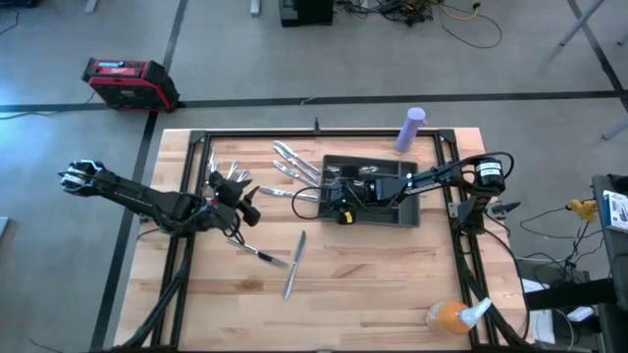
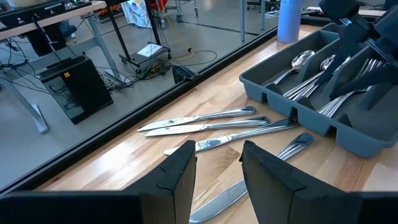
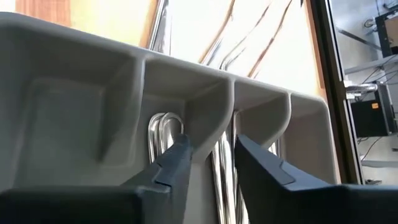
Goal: Sort silverware
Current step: Adjust the silverware
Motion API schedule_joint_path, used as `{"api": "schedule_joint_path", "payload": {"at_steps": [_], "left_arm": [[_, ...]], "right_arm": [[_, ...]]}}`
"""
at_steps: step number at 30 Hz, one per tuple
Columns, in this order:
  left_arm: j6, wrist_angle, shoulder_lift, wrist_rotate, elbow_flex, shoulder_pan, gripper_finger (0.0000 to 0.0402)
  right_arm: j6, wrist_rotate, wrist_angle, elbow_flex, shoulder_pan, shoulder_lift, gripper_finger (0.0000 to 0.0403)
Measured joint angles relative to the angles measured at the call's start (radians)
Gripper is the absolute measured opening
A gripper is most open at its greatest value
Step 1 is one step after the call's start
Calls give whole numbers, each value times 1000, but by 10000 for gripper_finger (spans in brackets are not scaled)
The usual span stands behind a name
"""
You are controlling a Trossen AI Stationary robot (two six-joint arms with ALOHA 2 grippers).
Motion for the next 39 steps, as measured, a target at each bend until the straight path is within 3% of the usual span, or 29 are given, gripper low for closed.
{"api": "schedule_joint_path", "payload": {"at_steps": [7,17,31,39], "left_arm": [[0,0,0,0,0,0,117],[0,1,1,0,0,0,117],[0,-8,-2,13,0,12,117],[0,-6,-2,33,0,23,117]], "right_arm": [[-2,-7,0,11,5,-46,135],[87,-310,124,62,15,-28,96],[39,-374,151,301,16,182,58],[-3,-377,117,356,34,188,42]]}}
